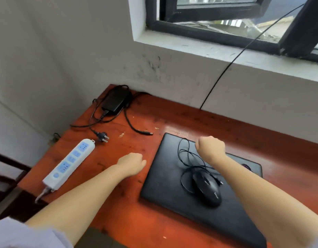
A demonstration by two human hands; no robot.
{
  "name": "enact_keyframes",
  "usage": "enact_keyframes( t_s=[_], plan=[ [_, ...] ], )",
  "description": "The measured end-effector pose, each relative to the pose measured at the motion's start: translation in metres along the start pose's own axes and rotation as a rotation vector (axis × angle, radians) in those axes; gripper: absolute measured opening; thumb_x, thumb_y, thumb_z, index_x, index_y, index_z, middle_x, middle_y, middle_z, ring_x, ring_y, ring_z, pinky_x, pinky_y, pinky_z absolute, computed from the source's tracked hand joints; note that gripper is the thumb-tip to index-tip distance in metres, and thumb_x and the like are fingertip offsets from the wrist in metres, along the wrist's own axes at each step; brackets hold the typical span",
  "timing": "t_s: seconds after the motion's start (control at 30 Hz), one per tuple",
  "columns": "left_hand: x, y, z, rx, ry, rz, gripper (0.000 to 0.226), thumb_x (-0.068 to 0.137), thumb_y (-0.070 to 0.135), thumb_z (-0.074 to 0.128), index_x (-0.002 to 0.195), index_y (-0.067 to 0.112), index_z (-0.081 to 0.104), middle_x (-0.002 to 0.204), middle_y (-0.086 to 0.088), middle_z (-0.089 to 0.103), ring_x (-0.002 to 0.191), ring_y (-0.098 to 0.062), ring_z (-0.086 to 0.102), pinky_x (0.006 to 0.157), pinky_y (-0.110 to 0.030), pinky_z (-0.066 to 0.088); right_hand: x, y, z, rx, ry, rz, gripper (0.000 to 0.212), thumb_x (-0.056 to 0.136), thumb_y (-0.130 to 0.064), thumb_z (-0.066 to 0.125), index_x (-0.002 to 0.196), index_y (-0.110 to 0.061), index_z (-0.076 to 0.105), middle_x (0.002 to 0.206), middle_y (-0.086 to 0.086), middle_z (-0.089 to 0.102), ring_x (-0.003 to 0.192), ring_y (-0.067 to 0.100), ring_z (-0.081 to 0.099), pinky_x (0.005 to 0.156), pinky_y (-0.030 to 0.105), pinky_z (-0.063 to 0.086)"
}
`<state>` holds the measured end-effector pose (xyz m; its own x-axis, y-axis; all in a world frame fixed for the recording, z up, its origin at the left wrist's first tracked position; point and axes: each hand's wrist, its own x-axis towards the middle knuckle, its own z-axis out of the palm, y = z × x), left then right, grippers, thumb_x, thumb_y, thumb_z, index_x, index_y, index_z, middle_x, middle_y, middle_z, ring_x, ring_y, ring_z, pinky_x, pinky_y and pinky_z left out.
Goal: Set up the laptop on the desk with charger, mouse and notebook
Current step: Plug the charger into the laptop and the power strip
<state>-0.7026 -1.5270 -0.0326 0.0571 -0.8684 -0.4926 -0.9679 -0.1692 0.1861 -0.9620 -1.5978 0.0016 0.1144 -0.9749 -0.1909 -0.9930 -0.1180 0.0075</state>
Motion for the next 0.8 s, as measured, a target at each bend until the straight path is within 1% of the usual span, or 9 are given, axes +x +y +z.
enact_keyframes(
  t_s=[0.1,0.17,0.27,0.33,0.4,0.47,0.57,0.67,0.8],
  plan=[
    [-0.009,-0.033,-0.002,-0.084,0.022,-0.026,0.029,0.092,0.038,0.04,0.089,0.015,0.058,0.103,-0.01,0.066,0.095,-0.032,0.061,0.076,-0.034,0.045,0.011,-0.062,0.01,0.034,0.02,-0.131,0.034,0.086,-0.018,0.043,0.054,-0.011,0.034,0.077,0.014,0.065,0.077,0.033,0.066,0.059,0.028,0.037],
    [-0.007,-0.052,-0.002,-0.131,0.033,-0.002,0.027,0.093,0.035,0.041,0.087,0.015,0.057,0.095,-0.008,0.066,0.086,-0.03,0.06,0.072,-0.034,0.044,0.018,-0.089,0.019,0.057,0.05,-0.203,0.035,0.089,-0.021,0.042,0.056,-0.011,0.035,0.079,0.015,0.066,0.078,0.035,0.066,0.059,0.03,0.038],
    [0.008,-0.063,-0.006,-0.127,0.071,0.101,0.024,0.094,0.031,0.039,0.087,0.016,0.056,0.091,-0.006,0.066,0.077,-0.027,0.057,0.064,-0.032,0.041,0.035,-0.11,0.032,0.111,0.102,-0.272,0.023,0.093,-0.024,0.04,0.085,-0.009,0.055,0.095,0.012,0.063,0.091,0.033,0.059,0.062,0.033,0.043],
    [0.028,-0.063,-0.013,-0.106,0.099,0.188,0.023,0.094,0.028,0.038,0.089,0.015,0.056,0.097,-0.008,0.066,0.084,-0.03,0.059,0.068,-0.036,0.044,0.048,-0.115,0.039,0.139,0.052,-0.241,0.024,0.094,-0.023,0.041,0.105,-0.009,0.056,0.107,0.012,0.056,0.103,0.032,0.051,0.073,0.037,0.047],
    [0.05,-0.059,-0.02,-0.085,0.108,0.28,0.022,0.095,0.026,0.039,0.094,0.013,0.056,0.104,-0.01,0.064,0.095,-0.033,0.058,0.075,-0.038,0.046,0.058,-0.116,0.046,0.139,-0.008,-0.155,0.029,0.093,-0.023,0.043,0.115,-0.009,0.054,0.116,0.012,0.052,0.109,0.032,0.047,0.082,0.039,0.045],
    [0.075,-0.053,-0.028,-0.068,0.144,0.377,0.021,0.095,0.024,0.039,0.099,0.011,0.056,0.108,-0.011,0.06,0.103,-0.032,0.055,0.079,-0.04,0.046,0.065,-0.116,0.054,0.131,0.018,-0.085,0.029,0.093,-0.025,0.044,0.116,-0.01,0.054,0.118,0.011,0.051,0.111,0.032,0.046,0.084,0.039,0.044],
    [0.108,-0.04,-0.036,-0.014,0.266,0.49,0.022,0.093,0.02,0.043,0.11,0.011,0.054,0.111,-0.01,0.055,0.106,-0.03,0.05,0.081,-0.043,0.043,0.069,-0.116,0.06,0.076,0.043,-0.056,0.03,0.093,-0.031,0.044,0.114,-0.012,0.055,0.118,0.009,0.054,0.113,0.031,0.045,0.085,0.04,0.039],
    [0.135,-0.029,-0.033,0.1,0.269,0.548,0.03,0.091,0.021,0.046,0.119,0.011,0.05,0.118,-0.01,0.051,0.11,-0.03,0.046,0.088,-0.042,0.04,0.071,-0.114,0.064,0.093,-0.012,-0.036,0.033,0.094,-0.035,0.042,0.116,-0.013,0.054,0.117,0.009,0.054,0.112,0.032,0.046,0.087,0.04,0.037],
    [0.152,-0.028,-0.026,0.116,0.264,0.581,0.025,0.091,0.024,0.048,0.113,0.012,0.051,0.114,-0.009,0.051,0.107,-0.029,0.046,0.087,-0.039,0.039,0.084,-0.105,0.062,0.111,-0.116,-0.014,0.036,0.097,-0.037,0.036,0.109,-0.008,0.052,0.112,0.013,0.055,0.106,0.033,0.048,0.085,0.042,0.041]
  ],
)
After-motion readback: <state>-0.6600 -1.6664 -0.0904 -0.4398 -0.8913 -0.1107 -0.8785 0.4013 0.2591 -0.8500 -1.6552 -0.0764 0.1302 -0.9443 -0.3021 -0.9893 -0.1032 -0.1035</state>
